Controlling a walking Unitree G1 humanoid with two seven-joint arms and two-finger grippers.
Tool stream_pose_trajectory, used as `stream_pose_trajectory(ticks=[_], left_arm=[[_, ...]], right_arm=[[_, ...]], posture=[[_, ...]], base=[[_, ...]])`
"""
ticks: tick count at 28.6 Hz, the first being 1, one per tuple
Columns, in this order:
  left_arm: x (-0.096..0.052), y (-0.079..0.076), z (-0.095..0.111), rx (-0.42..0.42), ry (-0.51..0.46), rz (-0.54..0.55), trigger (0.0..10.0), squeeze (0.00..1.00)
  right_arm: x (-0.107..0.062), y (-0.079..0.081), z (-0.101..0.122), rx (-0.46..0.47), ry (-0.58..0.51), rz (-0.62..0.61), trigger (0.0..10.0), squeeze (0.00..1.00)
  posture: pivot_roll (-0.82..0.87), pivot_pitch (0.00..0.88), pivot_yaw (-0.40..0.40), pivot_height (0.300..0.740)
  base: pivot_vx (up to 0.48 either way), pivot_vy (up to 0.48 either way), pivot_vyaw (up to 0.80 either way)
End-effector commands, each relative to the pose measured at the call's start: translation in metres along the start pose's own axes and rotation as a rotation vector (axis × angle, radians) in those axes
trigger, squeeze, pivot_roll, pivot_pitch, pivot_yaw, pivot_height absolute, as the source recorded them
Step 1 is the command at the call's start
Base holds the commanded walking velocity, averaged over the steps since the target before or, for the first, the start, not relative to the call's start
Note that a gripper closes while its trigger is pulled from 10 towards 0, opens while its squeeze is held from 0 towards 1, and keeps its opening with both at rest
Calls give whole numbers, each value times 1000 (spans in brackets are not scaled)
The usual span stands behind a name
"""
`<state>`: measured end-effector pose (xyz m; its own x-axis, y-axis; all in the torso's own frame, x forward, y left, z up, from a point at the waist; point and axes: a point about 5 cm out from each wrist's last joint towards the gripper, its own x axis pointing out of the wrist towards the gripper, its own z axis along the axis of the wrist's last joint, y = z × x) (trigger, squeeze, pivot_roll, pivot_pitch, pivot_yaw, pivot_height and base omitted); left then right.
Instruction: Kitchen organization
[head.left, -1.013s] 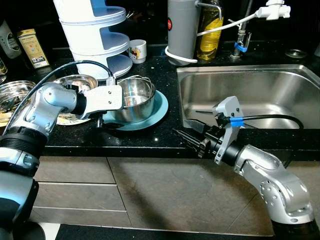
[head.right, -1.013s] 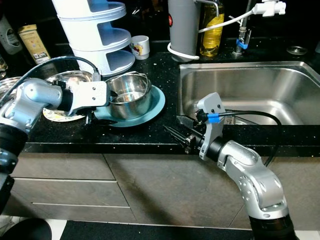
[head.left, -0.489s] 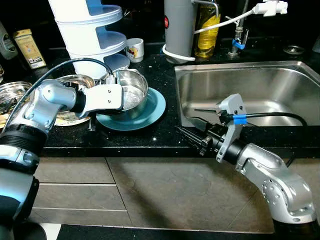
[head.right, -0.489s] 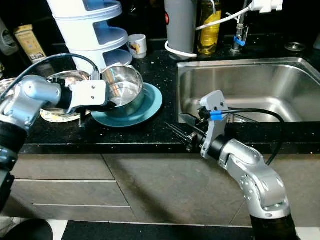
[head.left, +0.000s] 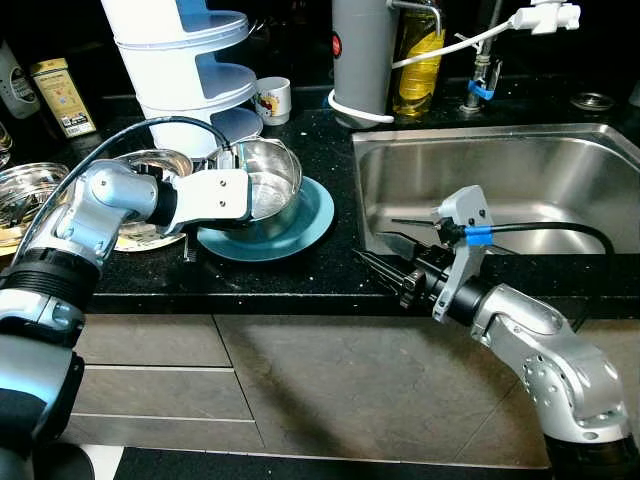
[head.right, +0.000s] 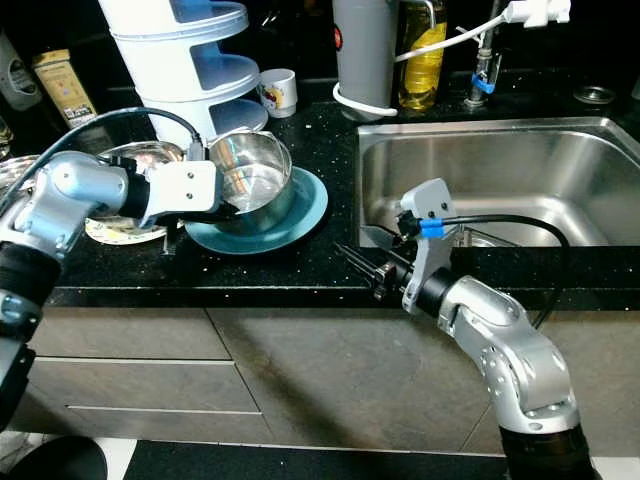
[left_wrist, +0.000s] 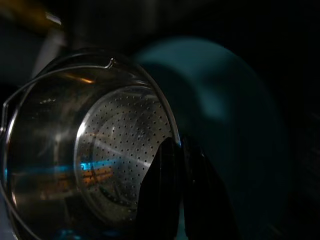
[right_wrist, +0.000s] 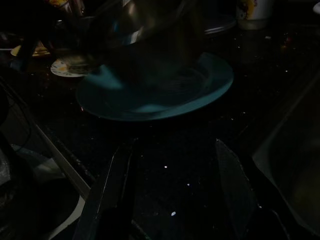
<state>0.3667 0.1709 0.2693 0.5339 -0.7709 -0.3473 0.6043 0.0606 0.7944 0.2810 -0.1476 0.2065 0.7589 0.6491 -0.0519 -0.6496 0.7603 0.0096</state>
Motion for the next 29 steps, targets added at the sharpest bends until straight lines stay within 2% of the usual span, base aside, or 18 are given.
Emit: stream_pose_trajectory(ticks=[1,5,10,13,16,19,20,21,23,29], left_arm=[[-4,18,12,76,-41,120,0,0],[-4,26,17,113,-57,208,0,0],[-5,34,20,116,-69,284,0,0],[-5,41,24,58,-130,360,0,0],[-4,46,29,-34,-212,424,0,0],[-3,49,32,-66,-244,444,0,0],[-2,52,37,-113,-303,469,0,0],[-2,52,37,-113,-303,469,0,0],[2,52,44,-167,-371,483,0,0],[11,46,50,-199,-399,474,0,0]], right_arm=[[4,2,-1,-11,10,4,10000,0],[5,1,-1,-19,16,-2,10000,0],[6,0,-1,-20,17,-16,10000,0],[8,-6,-2,6,20,-70,10000,0],[10,-17,-4,9,40,-158,10000,0],[10,-20,-6,3,47,-178,10000,0],[10,-21,-6,5,49,-184,10000,0],[10,-21,-6,5,49,-184,10000,0],[11,-23,-5,8,50,-195,10000,0],[12,-25,-6,13,51,-214,10000,0]], posture=[[-103,0,47,740],[-104,0,45,740],[-103,0,44,740],[-100,0,43,740],[-101,0,43,740],[-102,0,43,740],[-100,0,41,740],[-100,0,41,740],[-101,0,40,740],[-96,0,43,740]], base=[[0,0,0],[0,0,0],[0,0,0],[0,0,0],[0,0,-752],[0,0,-800],[0,0,-800],[0,0,-800],[0,0,-800],[0,0,-800]])
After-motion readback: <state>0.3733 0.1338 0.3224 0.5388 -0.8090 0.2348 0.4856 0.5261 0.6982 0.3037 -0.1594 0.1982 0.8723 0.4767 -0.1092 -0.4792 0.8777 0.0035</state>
